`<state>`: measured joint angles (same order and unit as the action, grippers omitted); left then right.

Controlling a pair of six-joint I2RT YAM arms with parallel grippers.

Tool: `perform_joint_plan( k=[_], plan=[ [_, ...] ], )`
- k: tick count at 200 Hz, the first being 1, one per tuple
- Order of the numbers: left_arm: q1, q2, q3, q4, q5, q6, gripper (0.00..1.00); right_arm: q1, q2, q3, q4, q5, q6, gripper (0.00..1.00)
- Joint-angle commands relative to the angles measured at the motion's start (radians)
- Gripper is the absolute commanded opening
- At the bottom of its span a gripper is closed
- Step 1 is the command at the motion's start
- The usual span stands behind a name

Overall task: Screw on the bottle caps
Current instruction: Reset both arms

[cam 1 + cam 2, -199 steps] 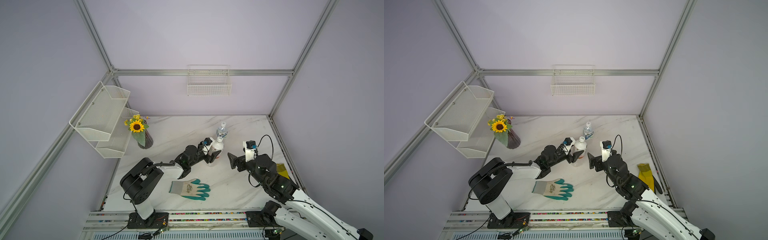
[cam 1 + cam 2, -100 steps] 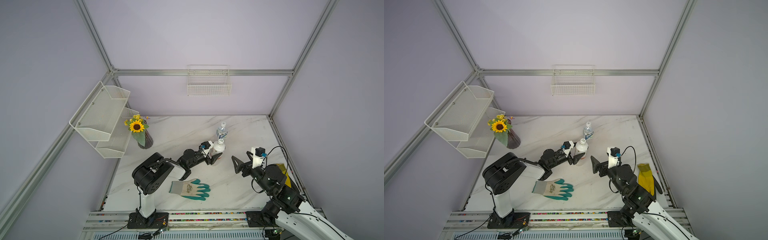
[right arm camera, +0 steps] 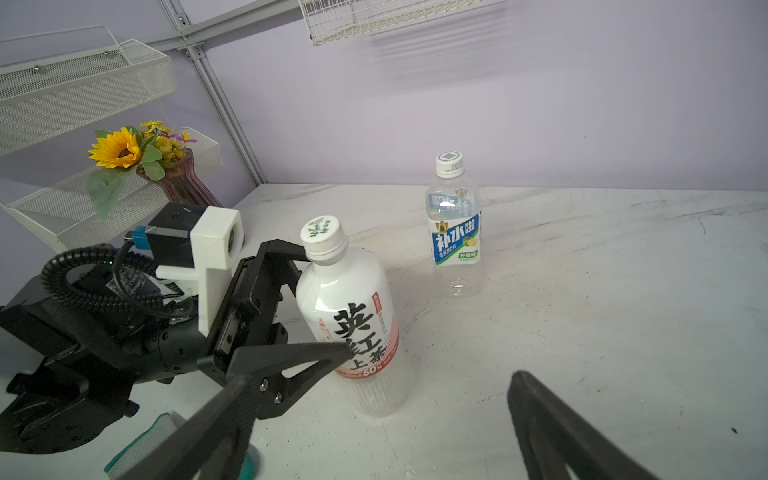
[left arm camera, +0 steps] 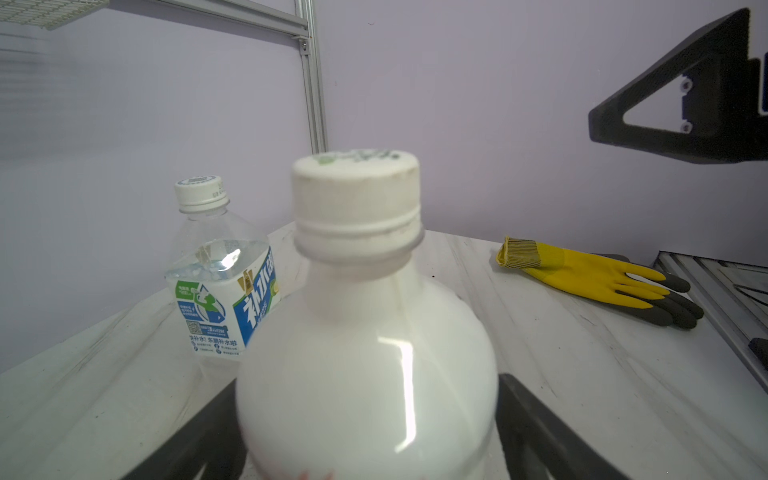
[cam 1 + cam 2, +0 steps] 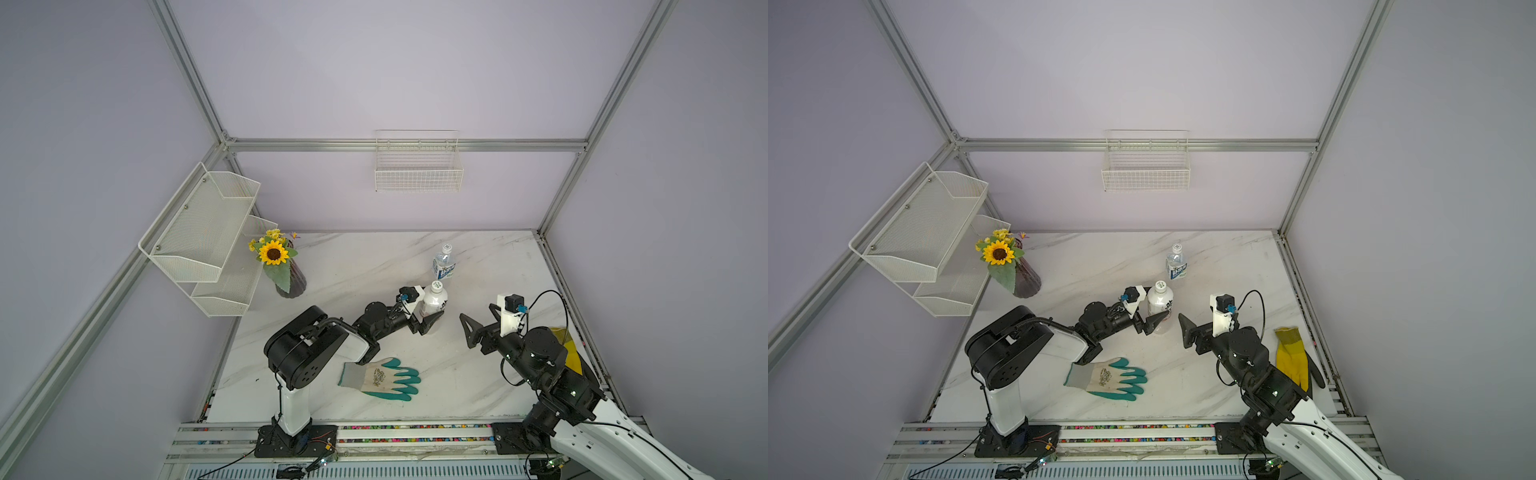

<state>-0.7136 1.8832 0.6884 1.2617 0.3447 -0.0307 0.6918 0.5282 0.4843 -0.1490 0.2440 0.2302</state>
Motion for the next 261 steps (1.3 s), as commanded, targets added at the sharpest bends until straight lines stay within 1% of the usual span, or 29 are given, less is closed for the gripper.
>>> perform_joint_plan(
  k=[1,114,129,146,165,193,206,213,235,250,261],
  plan=[
    [0.008,-0.038,0.003,0.063,0.012,-0.004,0.91,0.001,-0.002,-0.01,0.028,-0.008,0.009,0.97],
    [0.009,-0.039,0.017,0.048,0.026,-0.014,0.91,0.0,-0.023,-0.019,0.022,0.006,0.024,0.97],
    [0.008,-0.05,0.012,0.047,0.032,-0.011,0.93,0.001,-0.026,-0.019,0.019,0.016,0.024,0.97],
    [0.008,-0.088,-0.013,0.047,0.034,0.0,1.0,0.0,-0.033,-0.019,0.019,0.033,0.016,0.97],
    [0.009,-0.17,-0.059,0.018,0.027,0.021,1.0,0.001,-0.034,-0.014,0.022,0.041,0.0,0.97],
    [0.003,-0.361,-0.146,-0.098,0.026,0.052,1.0,0.001,-0.025,0.013,0.016,0.08,-0.048,0.97],
    [-0.002,-0.458,-0.198,-0.138,-0.029,0.048,1.0,0.001,-0.021,0.028,0.017,0.128,-0.061,0.97],
    [-0.003,-0.543,-0.216,-0.192,-0.077,0.037,1.0,-0.001,-0.016,0.038,0.017,0.161,-0.061,0.98],
    [0.003,-0.74,-0.202,-0.515,-0.335,0.018,1.0,-0.007,0.032,0.083,0.019,0.277,-0.084,0.98],
    [0.047,-0.836,-0.205,-0.661,-0.45,0.001,1.0,-0.042,0.092,0.11,0.031,0.312,-0.116,0.98],
    [0.111,-0.89,-0.21,-0.753,-0.494,-0.044,1.0,-0.111,0.135,0.106,0.083,0.283,-0.146,0.98]
  ],
)
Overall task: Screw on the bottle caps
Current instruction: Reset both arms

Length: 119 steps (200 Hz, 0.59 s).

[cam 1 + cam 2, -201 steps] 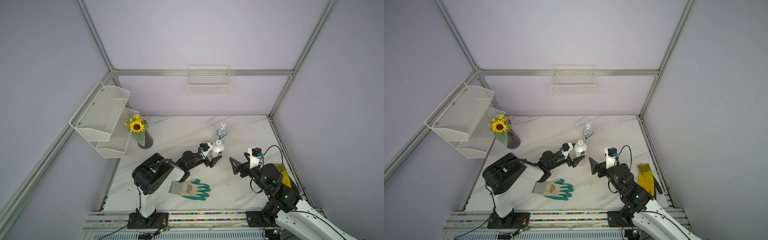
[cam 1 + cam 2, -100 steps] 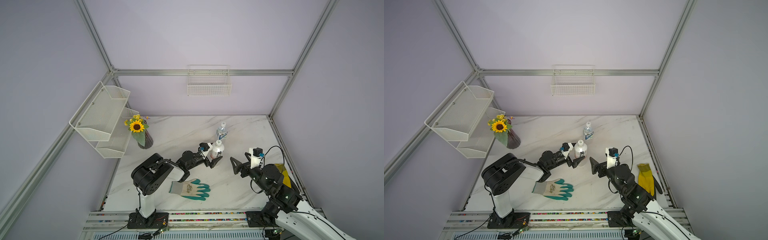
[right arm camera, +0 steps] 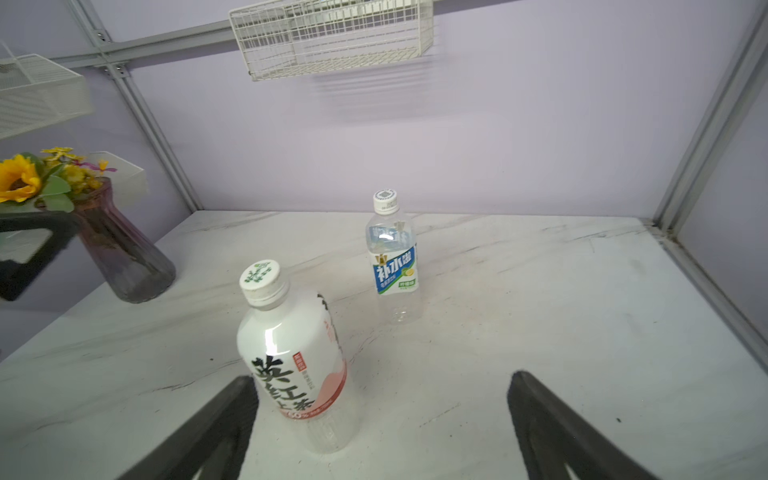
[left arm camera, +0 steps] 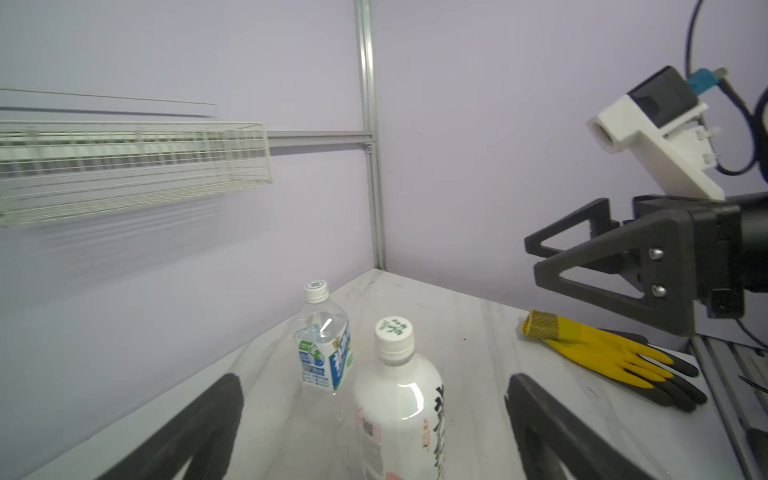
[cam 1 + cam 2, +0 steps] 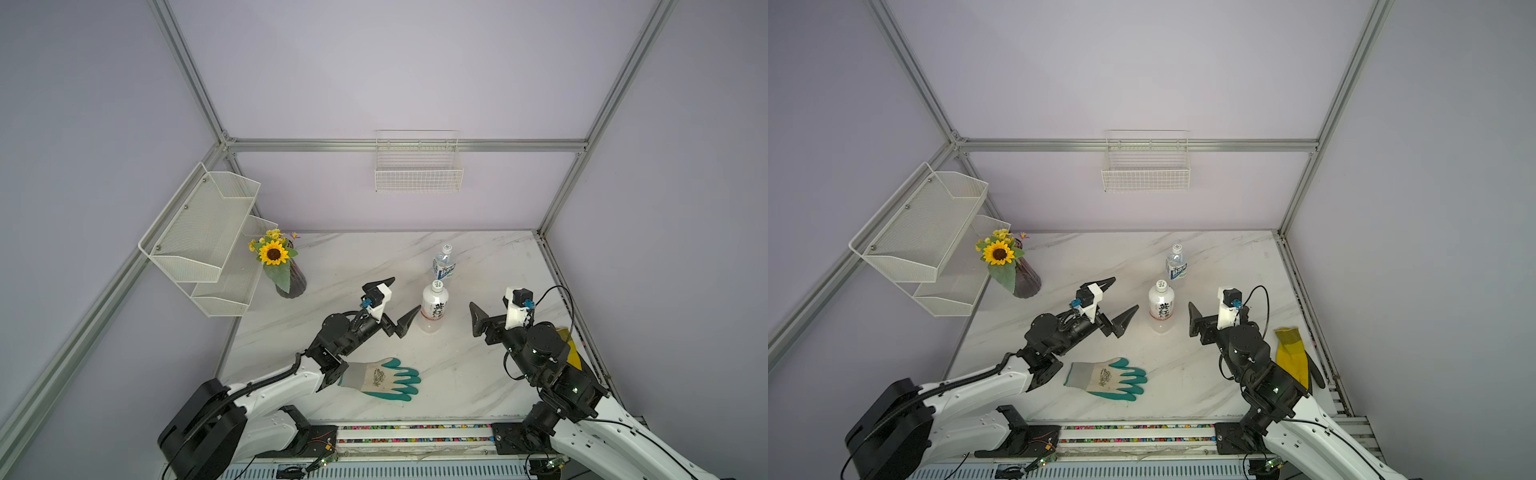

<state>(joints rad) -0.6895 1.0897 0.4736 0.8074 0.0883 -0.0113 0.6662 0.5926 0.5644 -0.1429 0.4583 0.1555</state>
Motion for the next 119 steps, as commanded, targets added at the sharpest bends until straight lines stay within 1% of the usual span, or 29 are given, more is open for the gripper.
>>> perform_joint_plan(
  k=[1,10,29,37,49,66,76,90,104,112,119],
  plan=[
    [0.092,-0.101,0.005,-0.309,-0.24,-0.068,1.0,-0.093,0.074,0.024,0.085,0.063,-0.075,0.98],
    [0.145,-0.128,0.003,-0.388,-0.292,-0.101,1.0,-0.179,0.11,-0.004,0.164,0.017,-0.088,0.98],
    [0.228,-0.146,-0.016,-0.48,-0.471,-0.109,1.0,-0.362,0.199,-0.082,0.343,-0.08,-0.078,0.97],
    [0.266,-0.139,-0.021,-0.499,-0.526,-0.106,1.0,-0.414,0.246,-0.111,0.435,-0.087,-0.07,0.97],
    [0.318,-0.121,-0.031,-0.504,-0.568,-0.101,1.0,-0.475,0.344,-0.146,0.545,-0.103,-0.061,0.98],
    [0.376,-0.093,-0.077,-0.41,-0.593,-0.073,1.0,-0.529,0.474,-0.197,0.728,-0.109,-0.065,0.97],
    [0.407,-0.06,-0.114,-0.303,-0.615,-0.038,1.0,-0.542,0.533,-0.242,0.877,-0.109,-0.093,0.97],
    [0.475,0.004,-0.139,-0.227,-0.601,-0.037,1.0,-0.577,0.61,-0.291,1.047,-0.142,-0.103,0.97],
    [0.523,0.083,-0.156,-0.145,-0.579,-0.057,1.0,-0.615,0.7,-0.312,1.151,-0.192,-0.104,0.97],
    [0.535,0.144,-0.174,-0.042,-0.569,-0.039,1.0,-0.627,0.741,-0.322,1.225,-0.198,-0.126,0.98],
    [0.538,0.203,-0.193,0.047,-0.568,-0.02,1.0,-0.63,0.748,-0.316,1.219,-0.223,-0.127,0.98]
  ],
)
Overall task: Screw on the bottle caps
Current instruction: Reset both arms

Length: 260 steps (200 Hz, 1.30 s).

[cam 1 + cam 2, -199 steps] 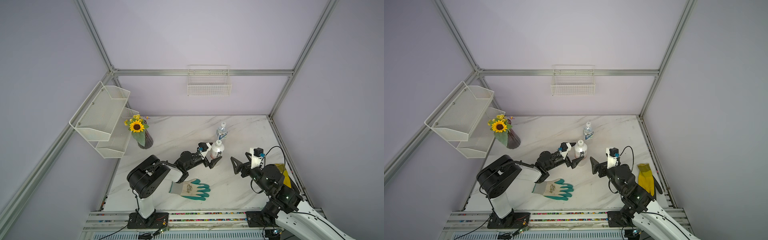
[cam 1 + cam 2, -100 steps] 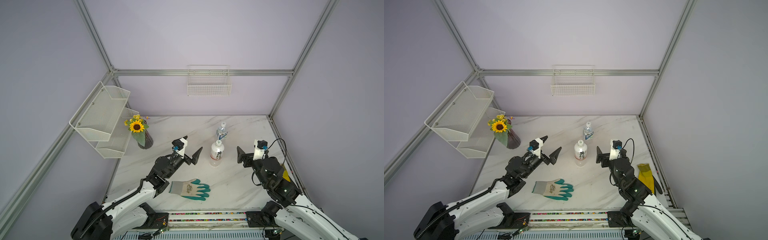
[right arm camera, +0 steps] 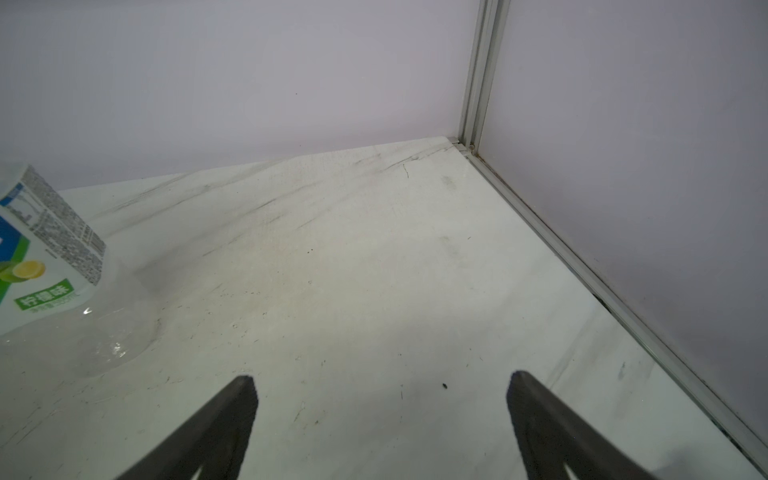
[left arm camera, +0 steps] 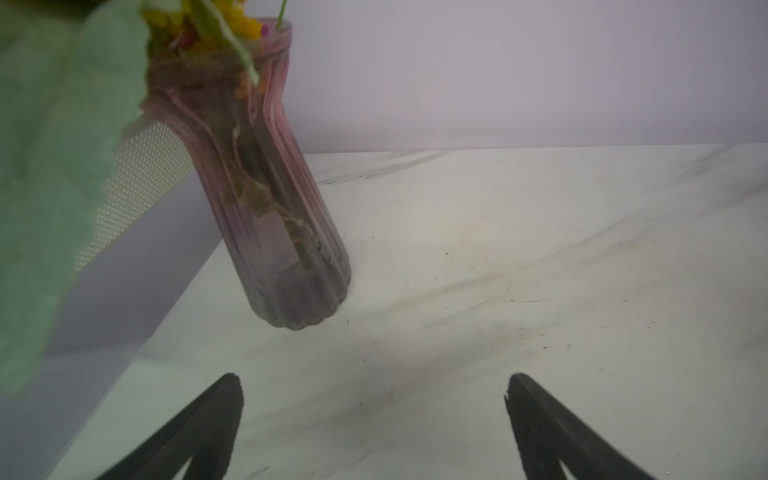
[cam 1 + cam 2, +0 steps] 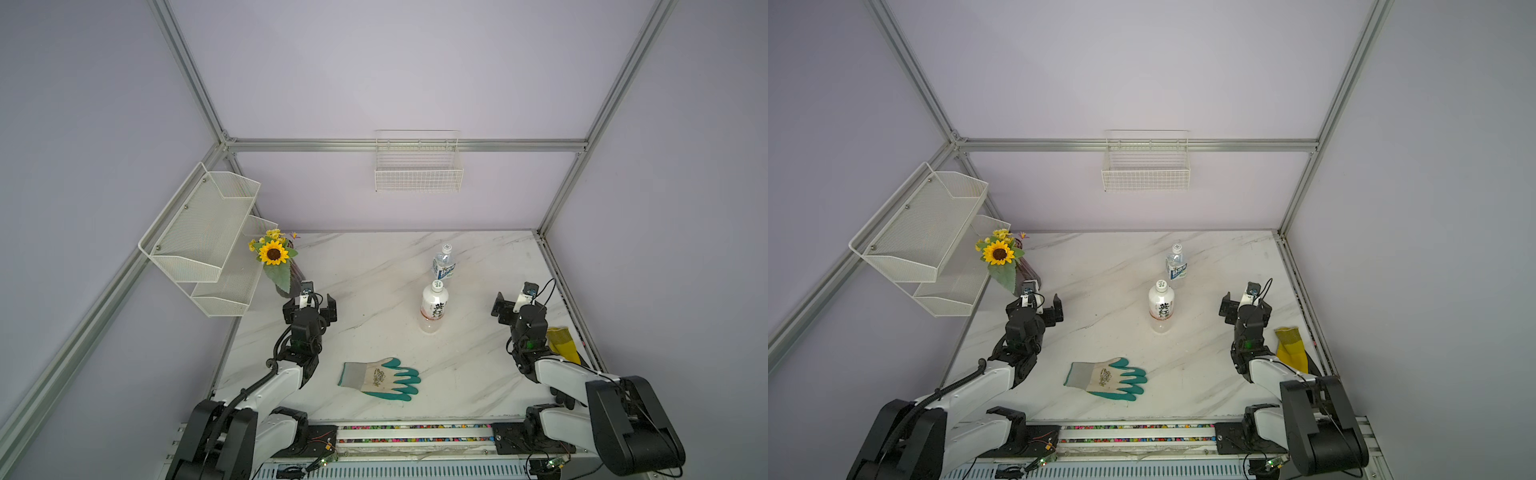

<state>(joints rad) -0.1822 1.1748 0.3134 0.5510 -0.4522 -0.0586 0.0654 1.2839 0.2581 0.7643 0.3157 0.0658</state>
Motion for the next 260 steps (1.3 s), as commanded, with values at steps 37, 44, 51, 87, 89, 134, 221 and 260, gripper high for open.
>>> perform_joint_plan(
  k=[37,44,51,87,89,134,221,260],
  plan=[
    [0.069,0.307,-0.083,0.608,0.099,0.129,1.0,-0.056,0.151,-0.038,0.539,-0.174,-0.103,0.98],
    [0.074,0.352,-0.089,0.668,0.128,0.138,1.0,-0.065,0.186,-0.04,0.581,-0.209,-0.102,0.97],
    [0.078,0.393,-0.094,0.731,0.153,0.148,1.0,-0.071,0.24,-0.048,0.657,-0.228,-0.104,0.97],
    [0.11,0.409,-0.044,0.623,0.237,0.142,1.0,-0.11,0.357,-0.035,0.726,-0.269,-0.076,0.97],
    [0.113,0.409,-0.031,0.6,0.241,0.135,1.0,-0.116,0.36,-0.029,0.721,-0.273,-0.07,0.97],
    [0.233,0.386,0.089,0.321,0.431,0.059,1.0,-0.182,0.361,0.093,0.492,-0.346,-0.021,0.98],
    [0.24,0.385,0.071,0.365,0.441,0.057,1.0,-0.179,0.356,0.086,0.503,-0.34,-0.028,0.97],
    [0.239,0.385,0.071,0.364,0.441,0.057,1.0,-0.169,0.361,0.099,0.485,-0.339,-0.04,0.97]
  ],
)
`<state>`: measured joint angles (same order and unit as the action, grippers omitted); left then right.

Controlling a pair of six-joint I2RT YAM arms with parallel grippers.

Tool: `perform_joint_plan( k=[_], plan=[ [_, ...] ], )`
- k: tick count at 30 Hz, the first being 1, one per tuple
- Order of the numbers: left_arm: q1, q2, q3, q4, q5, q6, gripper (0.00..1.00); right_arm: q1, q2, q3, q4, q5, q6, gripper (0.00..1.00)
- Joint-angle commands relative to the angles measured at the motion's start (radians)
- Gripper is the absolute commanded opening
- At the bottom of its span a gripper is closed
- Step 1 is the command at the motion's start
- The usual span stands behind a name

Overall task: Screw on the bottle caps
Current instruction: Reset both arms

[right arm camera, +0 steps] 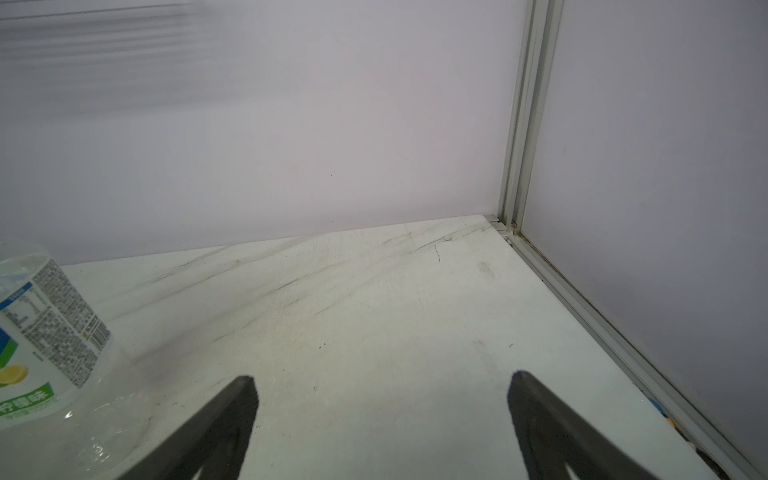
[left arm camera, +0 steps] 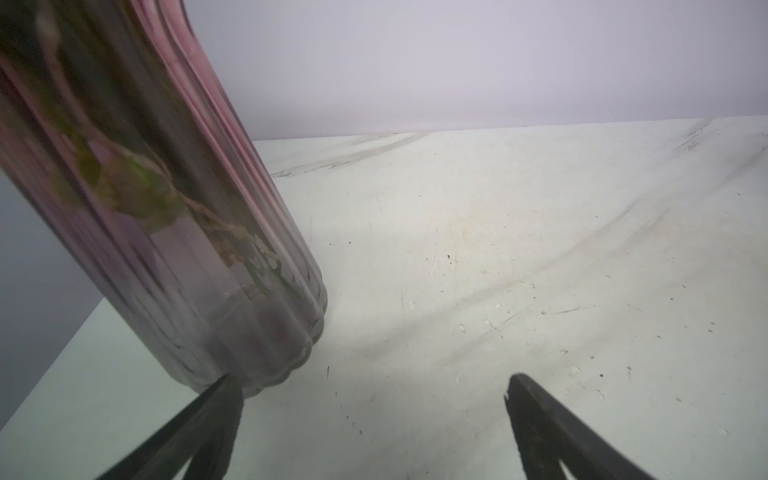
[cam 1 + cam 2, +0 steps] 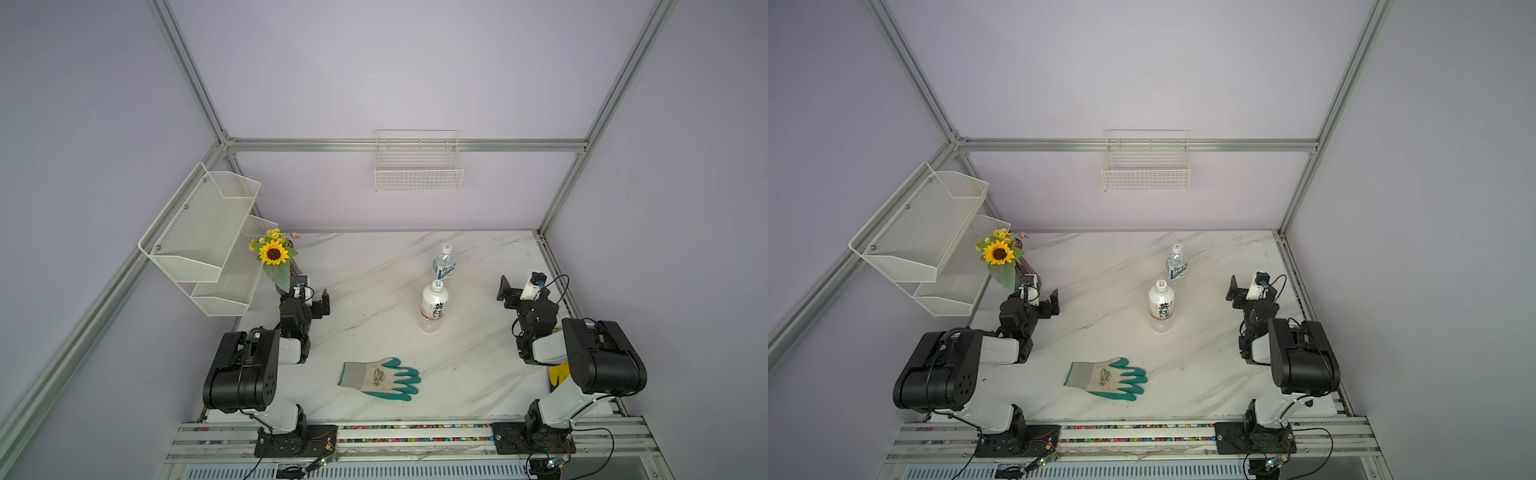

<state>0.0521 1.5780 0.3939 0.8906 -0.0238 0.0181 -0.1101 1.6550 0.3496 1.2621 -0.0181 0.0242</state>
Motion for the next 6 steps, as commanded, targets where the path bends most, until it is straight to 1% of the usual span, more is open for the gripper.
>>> perform_joint_plan(
  k=[1,6],
  plan=[
    [0.005,-0.019,-0.009,0.024,0.013,-0.02,1.0,0.007,-0.01,0.007,-0.013,-0.005,0.002,0.97],
    [0.005,-0.018,-0.009,0.024,0.013,-0.02,1.0,0.009,-0.011,0.0,-0.005,-0.002,0.002,0.97]
  ],
)
